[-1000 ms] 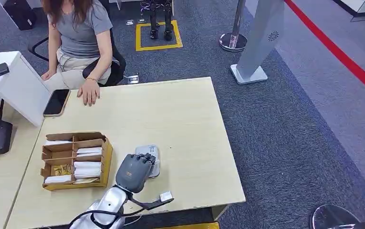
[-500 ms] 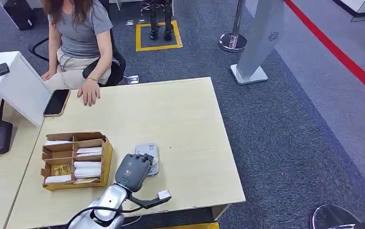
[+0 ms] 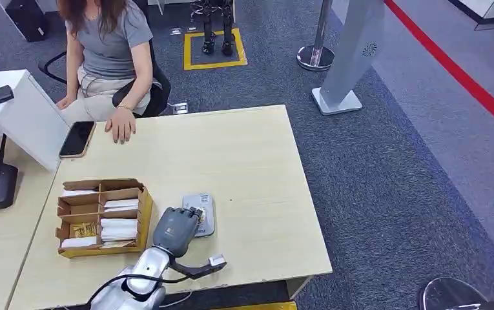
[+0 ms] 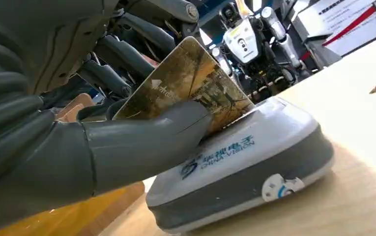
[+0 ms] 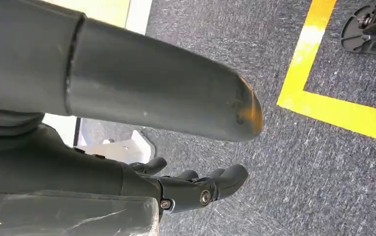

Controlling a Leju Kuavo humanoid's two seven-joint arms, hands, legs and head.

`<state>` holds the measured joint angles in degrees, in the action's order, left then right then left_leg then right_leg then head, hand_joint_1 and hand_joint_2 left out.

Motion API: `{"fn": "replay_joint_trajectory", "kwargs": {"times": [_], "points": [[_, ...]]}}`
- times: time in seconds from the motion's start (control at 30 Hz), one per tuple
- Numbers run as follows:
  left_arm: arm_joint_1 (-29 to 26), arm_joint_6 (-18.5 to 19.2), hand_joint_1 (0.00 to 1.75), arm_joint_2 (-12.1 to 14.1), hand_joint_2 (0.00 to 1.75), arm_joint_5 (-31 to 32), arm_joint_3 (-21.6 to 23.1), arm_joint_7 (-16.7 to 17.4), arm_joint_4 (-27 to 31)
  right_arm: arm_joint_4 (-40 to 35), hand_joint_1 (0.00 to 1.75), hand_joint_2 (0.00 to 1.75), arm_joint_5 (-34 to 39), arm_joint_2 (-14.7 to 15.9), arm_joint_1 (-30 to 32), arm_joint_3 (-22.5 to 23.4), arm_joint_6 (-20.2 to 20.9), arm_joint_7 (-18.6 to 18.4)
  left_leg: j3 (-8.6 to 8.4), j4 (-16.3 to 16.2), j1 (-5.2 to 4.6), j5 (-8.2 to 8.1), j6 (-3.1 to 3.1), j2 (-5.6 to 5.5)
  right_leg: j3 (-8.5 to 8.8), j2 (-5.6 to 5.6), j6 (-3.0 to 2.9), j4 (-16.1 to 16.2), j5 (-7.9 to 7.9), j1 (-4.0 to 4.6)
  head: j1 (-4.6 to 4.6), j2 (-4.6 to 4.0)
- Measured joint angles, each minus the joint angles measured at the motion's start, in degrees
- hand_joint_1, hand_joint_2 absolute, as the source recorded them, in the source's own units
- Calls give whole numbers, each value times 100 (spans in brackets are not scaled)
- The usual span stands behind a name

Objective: Pass the card to the sensor for recognition and then transmit it.

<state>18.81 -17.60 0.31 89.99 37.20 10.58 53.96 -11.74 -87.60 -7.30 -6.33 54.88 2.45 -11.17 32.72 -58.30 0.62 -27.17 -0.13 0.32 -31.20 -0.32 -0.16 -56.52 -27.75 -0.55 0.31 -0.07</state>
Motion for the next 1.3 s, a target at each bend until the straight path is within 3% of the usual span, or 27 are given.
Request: {"fn": "replay_joint_trajectory", "kwargs": {"times": [0.3,0.43,0.63,0.77,0.8,0.87,0.9,1.0,1.07,1.17,1.3], "points": [[0,7,175,7,175,2,7,28,50,0,0,0,0,0,1,-2,0,9,0,0,0,0,0,0,-1,0,0,0,0,0,-2,0],[-13,-291,175,11,175,4,7,195,127,0,0,0,2,0,2,0,0,17,1,0,0,0,0,0,-1,0,0,0,0,0,-2,0],[-153,-577,175,112,175,2,-72,227,919,0,0,0,15,0,11,-2,-7,42,3,0,0,0,0,0,-2,0,0,0,0,0,0,0],[-314,-947,175,149,175,-167,-538,-14,1627,0,0,0,13,0,25,-2,-7,41,3,0,0,0,0,0,-3,1,0,0,0,0,-2,0],[-361,-997,175,146,175,-544,-694,-209,1793,0,0,0,13,0,32,-4,-9,41,3,0,1,0,0,1,-4,1,0,0,0,0,0,0],[-433,-939,175,138,175,-1908,-1083,-756,2108,0,0,0,13,0,44,-4,-7,42,4,1,2,0,0,1,-4,1,-1,-1,-1,1,0,0],[-456,-764,175,122,175,-3031,-1391,-1158,2232,0,0,0,13,0,49,-6,-7,52,3,1,2,0,0,3,-4,3,-1,-1,-1,1,0,0],[-478,-174,175,20,175,-5602,-2384,-1918,2343,4,0,0,-4,0,61,-13,-7,55,1,2,3,1,-2,6,-4,6,-1,-5,0,1,-2,0],[-503,224,175,7,175,-6614,-3080,-2331,2311,9,0,0,-31,0,65,-31,-7,28,2,2,6,5,-8,6,-6,9,-2,-6,0,1,-2,0],[-493,440,175,4,175,-7417,-3980,-2684,2086,13,0,0,-61,0,50,-85,-4,-9,1,2,6,5,-8,5,-7,9,-3,-7,0,3,-2,0],[-444,786,175,24,175,-8162,-4860,-2747,1642,17,0,0,-109,-13,9,-140,20,-11,4,2,5,5,-8,4,-7,8,-2,-7,0,3,0,0]]}}
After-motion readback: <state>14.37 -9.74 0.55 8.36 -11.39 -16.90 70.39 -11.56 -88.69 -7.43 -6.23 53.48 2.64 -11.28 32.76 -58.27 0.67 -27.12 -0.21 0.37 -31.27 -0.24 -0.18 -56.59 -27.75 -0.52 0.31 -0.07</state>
